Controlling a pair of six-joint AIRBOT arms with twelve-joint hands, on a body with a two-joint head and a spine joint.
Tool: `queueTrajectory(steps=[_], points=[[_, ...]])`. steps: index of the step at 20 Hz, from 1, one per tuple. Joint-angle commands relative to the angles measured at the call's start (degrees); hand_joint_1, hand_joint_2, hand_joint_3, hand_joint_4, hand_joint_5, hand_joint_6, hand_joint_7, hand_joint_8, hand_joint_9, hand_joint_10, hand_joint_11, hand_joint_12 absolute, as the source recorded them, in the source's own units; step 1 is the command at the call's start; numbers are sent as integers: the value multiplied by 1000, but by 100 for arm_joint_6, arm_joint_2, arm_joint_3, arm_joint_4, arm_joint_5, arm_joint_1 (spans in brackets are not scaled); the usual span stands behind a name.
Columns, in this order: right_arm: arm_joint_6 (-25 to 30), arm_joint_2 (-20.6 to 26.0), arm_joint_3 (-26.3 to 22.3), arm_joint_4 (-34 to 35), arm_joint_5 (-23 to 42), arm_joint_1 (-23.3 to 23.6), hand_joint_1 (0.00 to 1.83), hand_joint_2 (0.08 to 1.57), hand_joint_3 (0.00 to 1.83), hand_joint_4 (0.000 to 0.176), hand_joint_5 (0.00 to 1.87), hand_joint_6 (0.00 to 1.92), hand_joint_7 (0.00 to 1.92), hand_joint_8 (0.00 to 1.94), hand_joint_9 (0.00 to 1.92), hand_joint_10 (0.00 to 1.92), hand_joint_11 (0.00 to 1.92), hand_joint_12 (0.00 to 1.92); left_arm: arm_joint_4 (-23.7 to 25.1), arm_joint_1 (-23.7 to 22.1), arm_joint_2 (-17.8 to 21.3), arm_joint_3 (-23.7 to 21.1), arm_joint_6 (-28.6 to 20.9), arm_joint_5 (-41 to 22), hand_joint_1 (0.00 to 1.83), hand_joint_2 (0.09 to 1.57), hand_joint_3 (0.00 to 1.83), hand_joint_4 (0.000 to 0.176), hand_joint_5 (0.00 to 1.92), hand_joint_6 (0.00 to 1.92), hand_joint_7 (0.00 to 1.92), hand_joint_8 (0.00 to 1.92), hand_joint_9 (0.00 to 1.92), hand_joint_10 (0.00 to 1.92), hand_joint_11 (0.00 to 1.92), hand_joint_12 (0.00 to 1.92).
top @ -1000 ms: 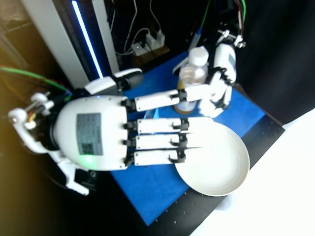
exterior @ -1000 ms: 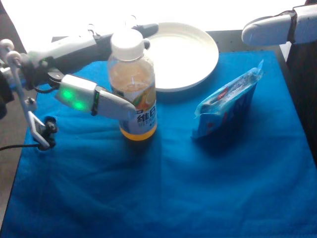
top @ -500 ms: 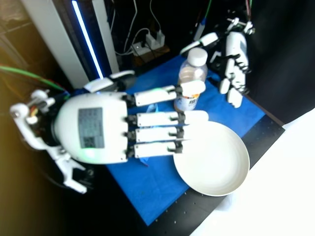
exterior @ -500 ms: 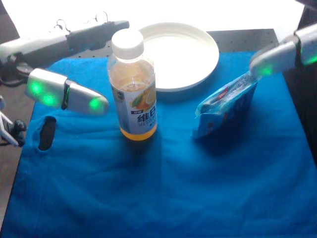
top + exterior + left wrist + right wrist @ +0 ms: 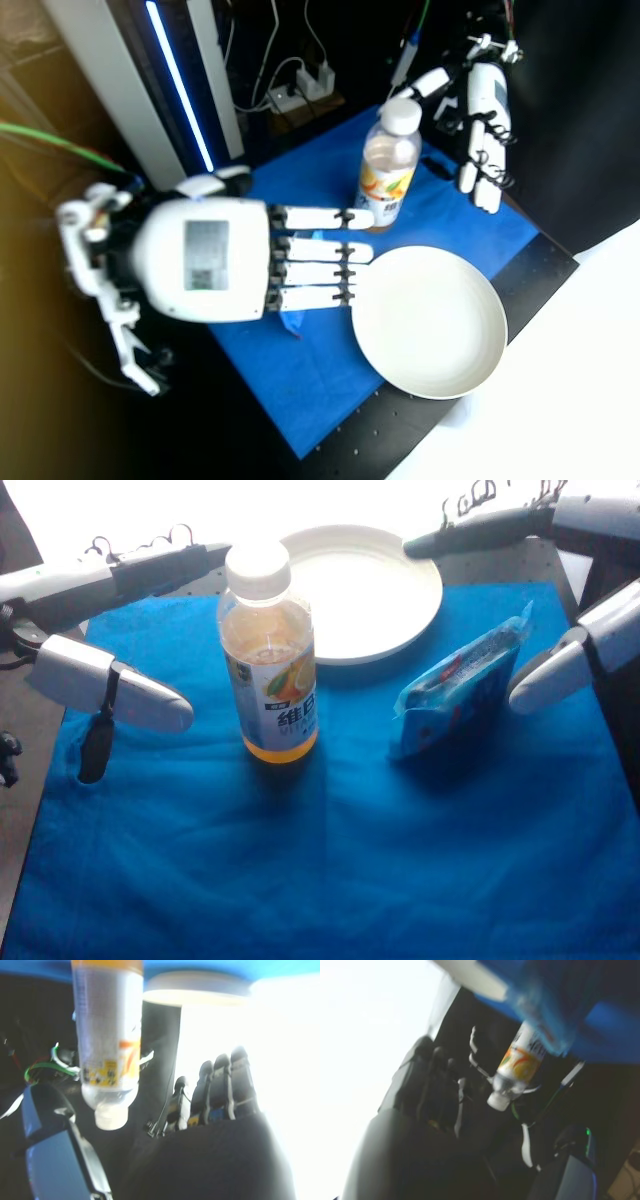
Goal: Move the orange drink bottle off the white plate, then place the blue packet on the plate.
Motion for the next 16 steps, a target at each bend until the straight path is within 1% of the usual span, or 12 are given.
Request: queueTrajectory(steps=[1, 3, 4, 5, 7, 8, 9, 10, 12, 13, 15, 16], points=[[80, -9, 1, 213, 339, 97, 728, 626, 5, 78, 361, 11, 265, 0, 86, 6, 65, 20, -251, -21, 41, -3, -48, -540, 741, 702, 6, 176, 0, 0, 0, 0, 1, 0, 9, 4], [86, -10, 0, 29, 213, 97, 720, 647, 1, 74, 359, 2, 277, 1, 179, 14, 184, 104, -252, -8, 60, -3, -48, -508, 750, 700, 4, 176, 0, 0, 0, 0, 0, 0, 15, 7], [86, -10, 2, -40, 164, 97, 705, 652, 0, 77, 381, 2, 365, 6, 270, 12, 137, 316, -252, -6, 67, -3, -48, -502, 730, 705, 6, 176, 0, 0, 0, 0, 4, 2, 30, 13], [87, -20, 0, -89, 136, 97, 704, 640, 0, 69, 405, 2, 398, 2, 262, 2, 27, 353, -252, -3, 68, -3, -48, -501, 716, 705, 5, 176, 0, 0, 0, 0, 16, 6, 56, 24], [87, -44, 1, -154, 98, 96, 691, 634, 1, 60, 450, 13, 390, 7, 232, 8, 0, 217, -258, 28, 92, -35, -49, -525, 700, 704, 3, 176, 0, 0, 0, 0, 11, 3, 63, 27], [86, -44, 9, -205, 60, 96, 666, 661, 8, 94, 428, 2, 347, 2, 221, 3, 0, 168, -278, 63, 117, -60, -49, -548, 718, 699, 0, 176, 0, 0, 0, 0, 2, 0, 38, 17], [86, -49, 25, -259, 14, 96, 684, 663, 3, 99, 473, 5, 388, 4, 265, 7, 0, 170, -289, 87, 138, -72, -49, -561, 716, 697, 0, 176, 0, 0, 0, 0, 0, 0, 28, 12], [86, -70, 28, -297, -28, 96, 670, 685, 7, 127, 480, 3, 415, 6, 281, 7, 0, 144, -289, 88, 147, -73, -49, -561, 695, 695, 0, 176, 0, 0, 0, 0, 11, 4, 52, 23], [86, -174, 33, -373, -80, 92, 642, 711, 13, 135, 485, 2, 437, 9, 311, 14, 9, 148, -292, 90, 155, -81, -49, -572, 708, 695, 0, 176, 0, 0, 0, 0, 16, 5, 51, 22], [86, -243, 33, -404, -101, 92, 658, 714, 13, 133, 483, 1, 438, 8, 312, 12, 11, 151, -293, 90, 155, -85, -51, -588, 692, 693, 0, 176, 0, 0, 0, 0, 23, 7, 74, 32], [83, -402, 41, -443, -108, 91, 721, 713, 1, 69, 576, 3, 553, 15, 450, 1, 64, 327, -278, 90, 155, -114, -56, -651, 693, 676, 0, 176, 0, 0, 0, 0, 17, 3, 55, 24], [83, -459, 70, -452, -117, 88, 735, 724, 0, 80, 568, 0, 544, 2, 453, 0, 22, 404, -270, 88, 156, -127, -56, -676, 704, 674, 0, 176, 0, 0, 0, 0, 14, 2, 44, 19]])
